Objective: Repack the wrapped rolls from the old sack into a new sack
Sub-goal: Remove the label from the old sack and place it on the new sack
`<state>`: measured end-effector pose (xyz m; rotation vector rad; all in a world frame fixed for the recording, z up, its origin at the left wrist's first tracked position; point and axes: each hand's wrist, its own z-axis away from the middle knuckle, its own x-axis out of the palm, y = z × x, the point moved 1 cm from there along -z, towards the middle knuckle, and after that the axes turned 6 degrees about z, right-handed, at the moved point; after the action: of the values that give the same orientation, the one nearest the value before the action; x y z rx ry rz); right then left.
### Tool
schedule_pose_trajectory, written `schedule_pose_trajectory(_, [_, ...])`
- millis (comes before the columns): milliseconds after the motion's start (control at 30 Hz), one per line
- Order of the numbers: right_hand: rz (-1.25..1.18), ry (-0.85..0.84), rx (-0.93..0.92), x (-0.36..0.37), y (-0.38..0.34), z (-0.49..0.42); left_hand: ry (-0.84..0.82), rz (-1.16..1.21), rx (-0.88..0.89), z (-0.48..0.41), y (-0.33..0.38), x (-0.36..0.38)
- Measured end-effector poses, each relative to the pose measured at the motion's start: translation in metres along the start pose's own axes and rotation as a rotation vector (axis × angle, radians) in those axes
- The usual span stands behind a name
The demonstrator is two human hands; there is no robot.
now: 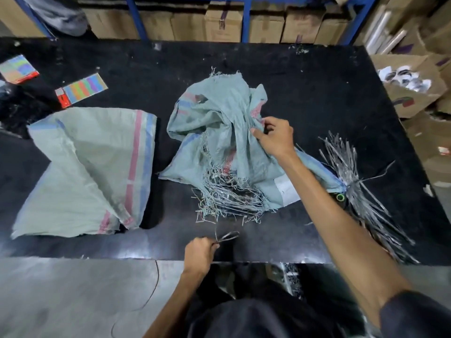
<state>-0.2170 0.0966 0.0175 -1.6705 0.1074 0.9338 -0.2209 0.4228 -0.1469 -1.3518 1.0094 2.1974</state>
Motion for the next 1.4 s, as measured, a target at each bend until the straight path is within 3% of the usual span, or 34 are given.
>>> schedule_pose_trajectory(200, [-0.009, -0.011, 0.013, 0.002, 0.004, 0.003, -0.111, -0.116, -0.094, -0.026, 0.01, 0.019])
schedule_pose_trajectory(467, [-0.014, -0.034, 0.008, 0.002, 0.005, -0.004, -0.124, -0.001, -0.151, -0.038, 0.015, 0.019])
schedule_pose_trajectory(833, [-0.067, -0.067, 0.007, -0.007, -0.002, -0.011, -0.059, 0.108, -0.165, -0.056, 0.022, -0.017])
schedule_pose_trajectory(1000, [-0.089, -0.103, 0.036, -0.009, -0.004, -0.025, 0.147, 0.235, -0.122, -0.084, 0.041, -0.069])
schedule_pose_trajectory(1167, [-0.147, -0.234, 0.0, -0.014, -0.005, -0.056, 0.454, 0.421, 0.178, -0.119, 0.089, -0.134])
schedule_pose_trajectory(1267, [-0.04, -0.123, -0.095, -0.029, 0.001, -0.07, 0.442, 0.392, 0.435, -0.137, 0.13, -0.151])
schedule_pose_trajectory(1400, [0.021, 0.116, -0.183, -0.061, 0.023, -0.067, 0.269, 0.269, 0.642, -0.161, 0.168, -0.127])
